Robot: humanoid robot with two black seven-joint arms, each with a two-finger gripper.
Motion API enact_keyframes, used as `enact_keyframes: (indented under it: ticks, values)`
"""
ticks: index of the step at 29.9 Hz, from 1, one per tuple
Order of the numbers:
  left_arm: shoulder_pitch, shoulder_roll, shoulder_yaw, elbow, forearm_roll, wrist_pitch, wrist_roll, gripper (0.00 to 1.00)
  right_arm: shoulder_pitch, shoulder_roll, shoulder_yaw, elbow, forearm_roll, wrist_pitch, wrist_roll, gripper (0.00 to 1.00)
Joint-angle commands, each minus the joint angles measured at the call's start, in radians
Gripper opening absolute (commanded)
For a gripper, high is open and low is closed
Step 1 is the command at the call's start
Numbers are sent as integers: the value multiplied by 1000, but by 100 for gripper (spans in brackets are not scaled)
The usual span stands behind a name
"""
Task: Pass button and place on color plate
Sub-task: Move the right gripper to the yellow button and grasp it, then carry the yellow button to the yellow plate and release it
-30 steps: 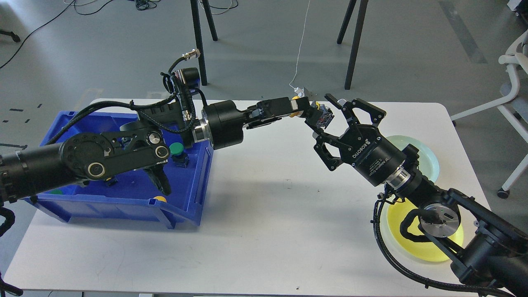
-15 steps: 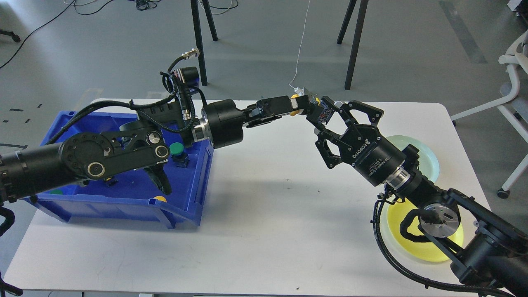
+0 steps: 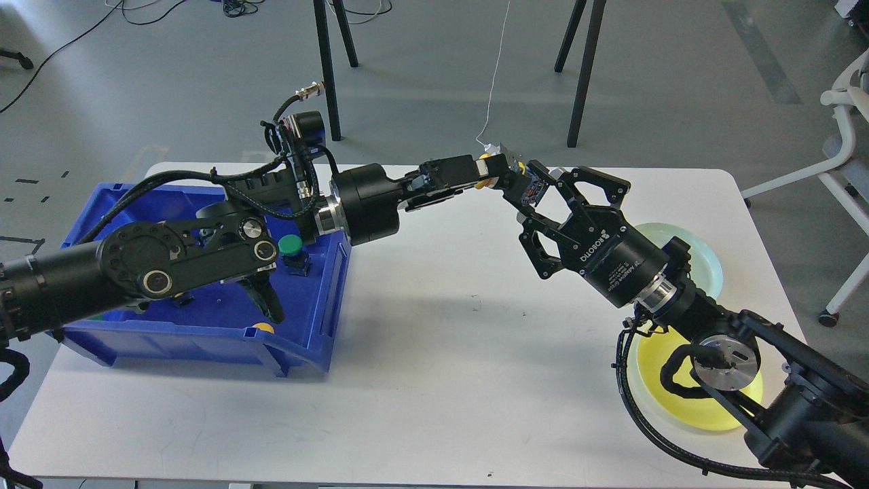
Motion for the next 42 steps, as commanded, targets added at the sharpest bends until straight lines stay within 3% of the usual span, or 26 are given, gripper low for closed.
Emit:
enact_keyframes:
  ticks: [1,9,14,20,28,32,34,37,39,40,42]
  values:
    - [37,3,-57,2,-6,0,-2,67,-15,-4,6,-3,3,-1,1,3]
    - [41,1,-63,2,-13,0,-2,81,-155,-27,127,17,10,-1,1,3]
    - [41,3,-63,9,-84,0,-2,93,-428,-32,363,85,52,-1,1,3]
    - [40,-5,-63,30,-95,-10,-2,97,-721,-14,506,111,197,-11,1,2]
    - [40,-8,-63,30,-95,-8,-2,97,-754,-15,494,77,351,-456,-11,3]
    - [41,-15,-65,29,-95,-2,-2,97,-728,-15,446,77,349,-513,-28,7]
    - [43,0,-72,21,-95,3,-2,97,-717,-14,434,77,351,-520,-28,17]
    - [49,43,-92,-5,-93,9,-2,97,-711,-10,431,77,351,-536,-28,45]
    - [44,98,-91,-11,-89,9,-2,97,-710,-4,432,77,351,-539,-28,76]
    - [41,124,-86,-13,-83,13,-2,97,-710,-3,435,77,352,-537,-28,97]
    - [34,176,-76,-24,-61,27,-2,97,-710,-4,435,80,354,-527,-25,99]
